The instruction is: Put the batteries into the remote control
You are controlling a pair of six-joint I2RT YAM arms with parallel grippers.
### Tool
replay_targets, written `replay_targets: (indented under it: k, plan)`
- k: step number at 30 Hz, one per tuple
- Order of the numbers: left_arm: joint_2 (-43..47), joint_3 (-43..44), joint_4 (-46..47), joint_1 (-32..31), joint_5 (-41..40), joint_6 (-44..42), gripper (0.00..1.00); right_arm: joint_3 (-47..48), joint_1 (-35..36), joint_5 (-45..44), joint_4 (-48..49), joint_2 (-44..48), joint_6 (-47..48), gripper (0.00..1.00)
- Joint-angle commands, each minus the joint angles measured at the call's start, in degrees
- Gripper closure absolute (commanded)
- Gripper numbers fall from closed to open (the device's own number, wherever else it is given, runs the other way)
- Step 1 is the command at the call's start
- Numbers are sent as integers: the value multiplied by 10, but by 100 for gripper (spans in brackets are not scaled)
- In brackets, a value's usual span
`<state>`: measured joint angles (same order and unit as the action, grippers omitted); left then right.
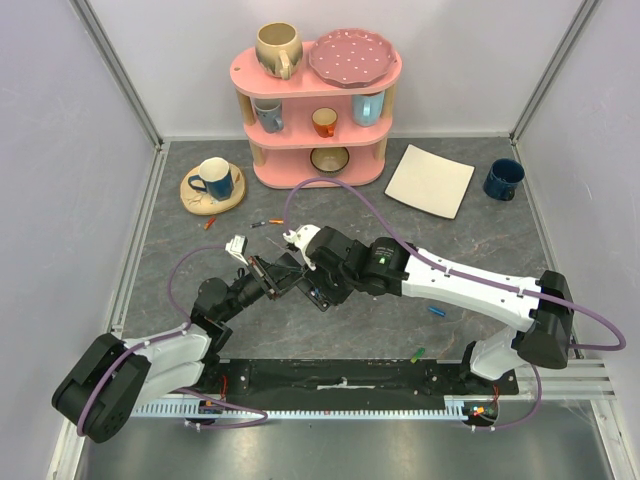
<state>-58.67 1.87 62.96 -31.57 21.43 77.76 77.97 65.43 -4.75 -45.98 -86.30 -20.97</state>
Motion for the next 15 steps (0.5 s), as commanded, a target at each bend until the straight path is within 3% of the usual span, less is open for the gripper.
replay_targets:
  k: [1, 15]
  plan:
    - [21, -3, 61, -11, 73, 42, 98, 2, -13, -58, -5, -11, 17, 77]
    - [37, -3, 22, -11, 68, 26, 98, 11, -13, -57, -4, -16, 10, 71]
